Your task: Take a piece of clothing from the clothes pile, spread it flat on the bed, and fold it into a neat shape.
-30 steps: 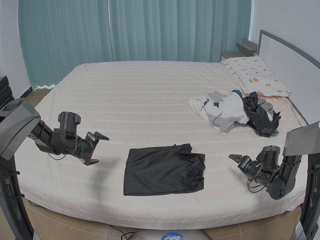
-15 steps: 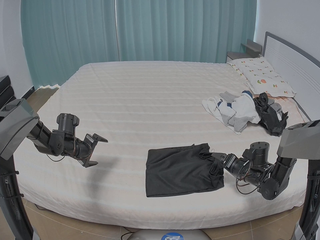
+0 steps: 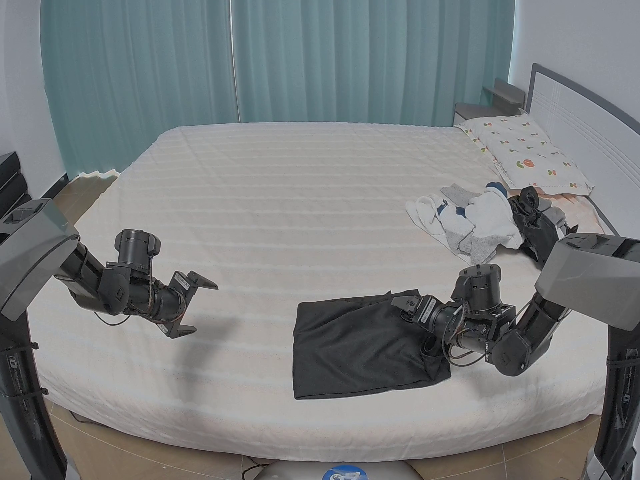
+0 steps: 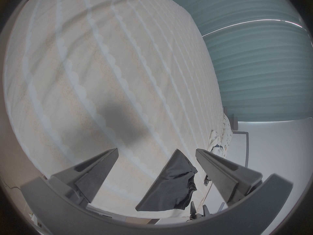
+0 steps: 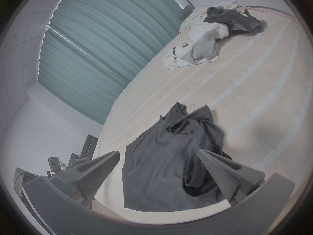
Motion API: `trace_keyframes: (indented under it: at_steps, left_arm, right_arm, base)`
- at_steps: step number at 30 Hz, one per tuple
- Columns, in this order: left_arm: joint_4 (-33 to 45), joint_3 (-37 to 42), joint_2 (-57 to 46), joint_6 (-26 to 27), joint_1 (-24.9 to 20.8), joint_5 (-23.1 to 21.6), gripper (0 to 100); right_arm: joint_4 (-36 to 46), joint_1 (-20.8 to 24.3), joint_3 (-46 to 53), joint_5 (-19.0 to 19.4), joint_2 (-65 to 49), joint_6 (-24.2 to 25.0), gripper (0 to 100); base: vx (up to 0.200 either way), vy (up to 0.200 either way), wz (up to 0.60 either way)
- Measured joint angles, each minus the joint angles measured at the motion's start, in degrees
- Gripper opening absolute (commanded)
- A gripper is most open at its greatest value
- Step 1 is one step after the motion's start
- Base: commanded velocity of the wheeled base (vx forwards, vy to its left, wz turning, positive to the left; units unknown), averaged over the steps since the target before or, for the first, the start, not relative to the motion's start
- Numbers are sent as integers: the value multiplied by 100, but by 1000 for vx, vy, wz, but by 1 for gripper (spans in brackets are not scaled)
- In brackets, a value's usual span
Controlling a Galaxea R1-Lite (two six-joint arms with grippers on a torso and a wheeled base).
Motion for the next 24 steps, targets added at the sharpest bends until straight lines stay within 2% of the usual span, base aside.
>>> trace_keyframes:
  at_steps: [6, 20, 24]
  left_arm:
    - [-6, 98, -7, 187, 2, -2, 100]
    - [-9, 130, -9, 211, 0, 17, 100]
    - [-9, 130, -7, 213, 0, 20, 100]
  right_arm:
    - [588, -24, -581, 6, 319, -34, 100]
    - [1537, -15, -1659, -20, 724, -50, 100]
    - [1796, -100, -2131, -155, 886, -55, 100]
  base:
    - [0, 0, 0]
    - [0, 0, 0]
    - [0, 0, 0]
